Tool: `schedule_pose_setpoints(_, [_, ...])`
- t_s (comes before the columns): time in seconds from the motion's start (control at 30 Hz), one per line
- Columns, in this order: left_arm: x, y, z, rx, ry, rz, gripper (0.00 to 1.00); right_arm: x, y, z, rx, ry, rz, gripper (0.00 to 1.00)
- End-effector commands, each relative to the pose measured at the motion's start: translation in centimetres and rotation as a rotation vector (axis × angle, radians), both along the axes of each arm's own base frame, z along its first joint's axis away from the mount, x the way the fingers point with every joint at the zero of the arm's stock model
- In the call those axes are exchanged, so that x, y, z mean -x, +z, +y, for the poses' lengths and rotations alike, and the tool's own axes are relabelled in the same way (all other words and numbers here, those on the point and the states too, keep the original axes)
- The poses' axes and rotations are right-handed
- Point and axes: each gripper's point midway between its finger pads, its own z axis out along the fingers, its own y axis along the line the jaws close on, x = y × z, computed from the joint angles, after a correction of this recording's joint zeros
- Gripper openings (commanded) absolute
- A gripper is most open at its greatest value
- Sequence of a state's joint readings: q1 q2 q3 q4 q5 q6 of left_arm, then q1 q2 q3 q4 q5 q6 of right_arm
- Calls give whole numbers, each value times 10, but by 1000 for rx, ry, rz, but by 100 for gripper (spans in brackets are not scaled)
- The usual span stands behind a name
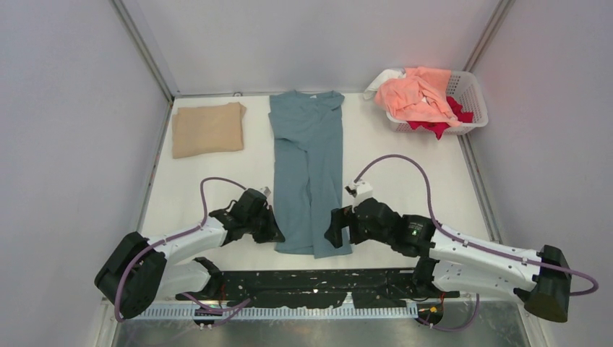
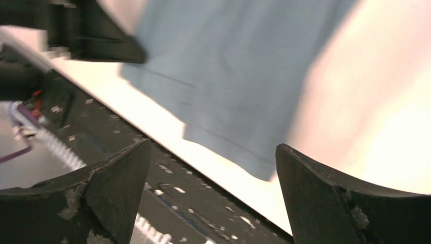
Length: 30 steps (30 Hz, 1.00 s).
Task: Fold and stack the t-shirts
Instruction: Grab the bottom of the folded rectangular tshirt with both arms
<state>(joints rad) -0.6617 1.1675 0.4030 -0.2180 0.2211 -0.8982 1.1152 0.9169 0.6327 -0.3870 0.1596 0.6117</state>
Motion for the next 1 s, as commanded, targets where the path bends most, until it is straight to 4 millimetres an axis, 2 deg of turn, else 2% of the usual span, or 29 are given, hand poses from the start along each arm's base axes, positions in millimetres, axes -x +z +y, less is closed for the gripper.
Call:
schedule_pose_setpoints(0.0, [26,-28,28,-136,-19,87,0,2,-56,-56,92,-231,220,93])
schedule_pose_setpoints(0.1, [26,-28,28,-133,-17,86,0,7,-75,-65,120,-259,295,83])
schedule_pose_setpoints(0.13, [27,-28,28,-133,-18,86,0,9,-79,-66,125,-261,307,75])
schedule_pose_setpoints(0.2, [26,-27,28,-131,-18,85,0,12,-84,-61,105,-258,338,66])
schedule_pose_setpoints(0.37, [27,-27,28,-129,-19,87,0,15,-93,-50,54,-246,377,59])
schedule_pose_setpoints(0.53, [29,-29,29,-125,-18,85,0,20,-102,-51,61,-244,401,56])
schedule_pose_setpoints(0.67, [29,-28,28,-118,-19,83,0,23,-108,-44,44,-221,428,49])
schedule_pose_setpoints(0.73, [29,-27,27,-113,-21,83,0,28,-109,-39,30,-193,455,36])
schedule_pose_setpoints(0.77, [29,-27,26,-111,-21,84,0,29,-108,-36,18,-182,458,24])
schedule_pose_setpoints(0.83, [30,-26,26,-106,-16,84,0,35,-105,-31,-3,-148,477,9])
schedule_pose_setpoints(0.93, [32,-24,27,-96,-12,86,0,48,-99,-29,-44,-115,506,6])
schedule_pose_setpoints(0.97, [33,-23,27,-93,-11,85,0,54,-103,-31,-45,-124,528,6])
